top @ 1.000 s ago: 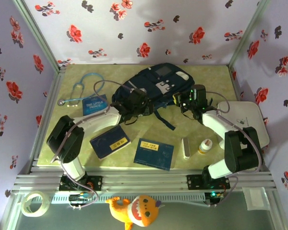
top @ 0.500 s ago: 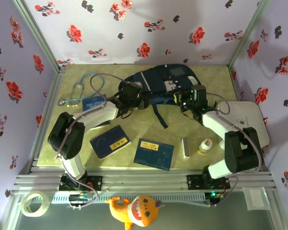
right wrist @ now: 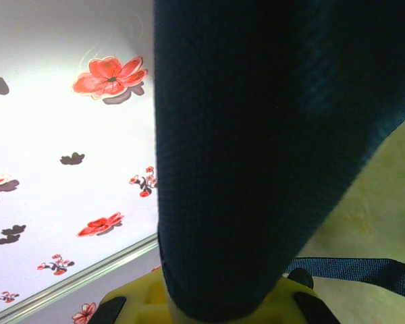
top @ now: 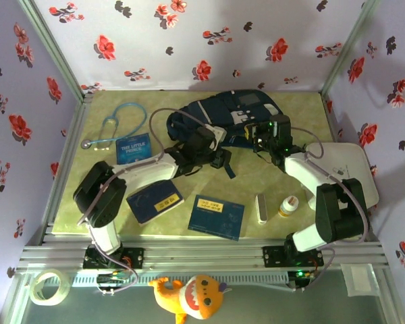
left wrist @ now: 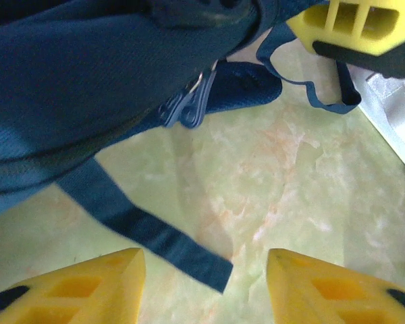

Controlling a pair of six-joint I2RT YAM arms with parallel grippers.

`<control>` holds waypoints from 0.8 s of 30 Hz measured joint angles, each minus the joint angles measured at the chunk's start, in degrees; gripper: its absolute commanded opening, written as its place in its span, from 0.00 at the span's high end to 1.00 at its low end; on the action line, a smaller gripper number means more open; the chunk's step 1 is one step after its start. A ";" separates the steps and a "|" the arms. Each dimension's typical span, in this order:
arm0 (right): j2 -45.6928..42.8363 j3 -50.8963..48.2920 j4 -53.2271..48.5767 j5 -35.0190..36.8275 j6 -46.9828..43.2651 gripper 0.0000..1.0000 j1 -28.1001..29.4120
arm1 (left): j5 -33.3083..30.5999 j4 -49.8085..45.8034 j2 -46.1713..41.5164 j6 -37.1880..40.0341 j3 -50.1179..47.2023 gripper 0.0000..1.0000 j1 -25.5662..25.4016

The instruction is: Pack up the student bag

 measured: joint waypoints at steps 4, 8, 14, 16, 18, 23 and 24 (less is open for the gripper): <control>-0.07 0.04 -0.72 0.00 0.09 0.97 0.00 | 0.39 0.68 3.69 2.21 3.67 0.60 0.11; -0.46 0.20 -1.95 0.00 0.09 0.97 0.00 | 0.79 1.44 5.88 3.48 6.82 0.65 0.37; -1.55 0.22 -2.16 0.09 0.44 0.96 0.00 | 1.36 1.66 6.88 2.01 9.62 0.72 1.88; -2.16 0.22 -2.19 0.26 0.52 0.96 0.00 | 1.70 1.44 7.50 0.76 10.75 0.75 2.51; -2.69 0.22 -2.21 0.46 0.57 0.96 0.02 | 2.05 1.25 8.24 -0.09 11.91 0.75 3.02; -2.91 0.22 -2.64 0.63 1.70 0.96 0.02 | 2.97 0.28 8.81 -0.26 12.87 0.74 3.19; -2.91 0.22 -2.82 0.63 1.90 0.95 0.02 | 3.30 -0.15 8.90 -0.20 13.14 0.74 3.23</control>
